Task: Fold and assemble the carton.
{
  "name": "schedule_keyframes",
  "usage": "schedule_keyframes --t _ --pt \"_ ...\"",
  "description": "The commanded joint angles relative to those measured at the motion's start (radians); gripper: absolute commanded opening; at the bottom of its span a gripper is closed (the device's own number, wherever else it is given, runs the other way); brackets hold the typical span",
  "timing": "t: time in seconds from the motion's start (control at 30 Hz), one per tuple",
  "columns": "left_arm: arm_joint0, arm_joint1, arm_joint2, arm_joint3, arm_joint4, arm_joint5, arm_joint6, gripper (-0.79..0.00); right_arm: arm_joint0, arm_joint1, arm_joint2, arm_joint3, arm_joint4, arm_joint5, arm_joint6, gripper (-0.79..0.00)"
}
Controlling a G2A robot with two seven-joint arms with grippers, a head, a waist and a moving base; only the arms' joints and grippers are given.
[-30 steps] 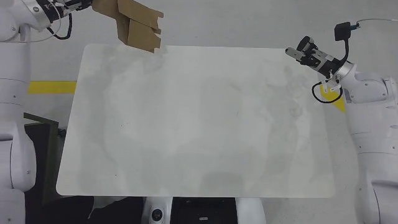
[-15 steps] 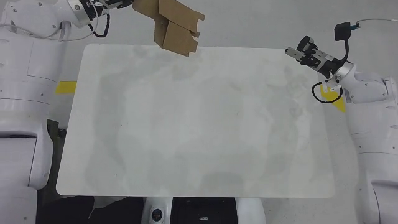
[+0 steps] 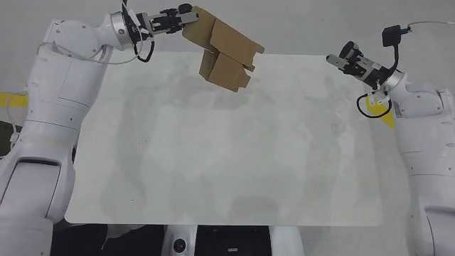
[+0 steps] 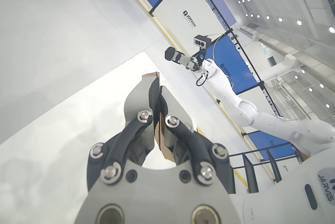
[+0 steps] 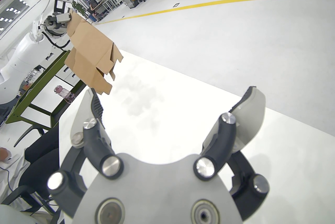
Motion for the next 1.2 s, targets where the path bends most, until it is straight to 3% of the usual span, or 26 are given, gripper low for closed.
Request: schedule_keyframes --t 0.0,0.13,0.23,0.5,0.87,0.9,0.93,0.97,1.0,1.1,1.17 --pt "0.005 -0.001 0.0 -0.012 -0.007 -0.012 -0.003 -0.785 -0.011 -0.003 -0.026 -0.007 0.051 0.003 0.041 0.0" --pt "0.015 -0.003 0.002 -0.043 -0.026 -0.042 -0.015 -0.785 0.016 -0.011 -0.106 0.02 0.218 -0.007 0.204 0.0" --pt "0.023 -0.004 0.005 -0.06 -0.034 -0.054 -0.025 -0.785 0.038 -0.02 -0.188 0.026 0.328 0.009 0.251 0.0" --pt "0.043 -0.007 0.019 -0.089 -0.086 -0.066 -0.091 -0.785 0.095 -0.016 -0.416 0.035 0.508 -0.007 0.235 0.0" --pt "0.055 -0.009 0.023 -0.088 -0.146 -0.053 -0.145 -0.785 0.19 0.015 -0.713 0.055 0.639 -0.119 0.124 0.0" --pt "0.055 -0.01 0.023 -0.088 -0.149 -0.049 -0.147 -0.785 0.197 0.019 -0.739 0.052 0.647 -0.134 0.108 -0.074" --pt "0.056 -0.01 0.023 -0.089 -0.154 -0.046 -0.151 -0.785 0.206 0.023 -0.763 0.045 0.658 -0.134 0.108 -0.409" --pt "0.056 -0.01 0.022 -0.088 -0.158 -0.045 -0.153 -0.785 0.214 0.027 -0.783 0.04 0.672 -0.134 0.108 -0.471" --pt "0.056 -0.01 0.021 -0.088 -0.159 -0.046 -0.155 -0.785 0.22 0.03 -0.8 0.032 0.693 -0.134 0.108 -0.582" --pt "0.06 -0.01 0.02 -0.088 -0.166 -0.042 -0.158 -0.785 0.239 0.039 -0.845 0.021 0.732 -0.134 0.108 -0.754" --pt "0.062 -0.011 0.019 -0.088 -0.172 -0.038 -0.162 -0.785 0.25 0.044 -0.868 0.016 0.752 -0.134 0.108 -0.785"
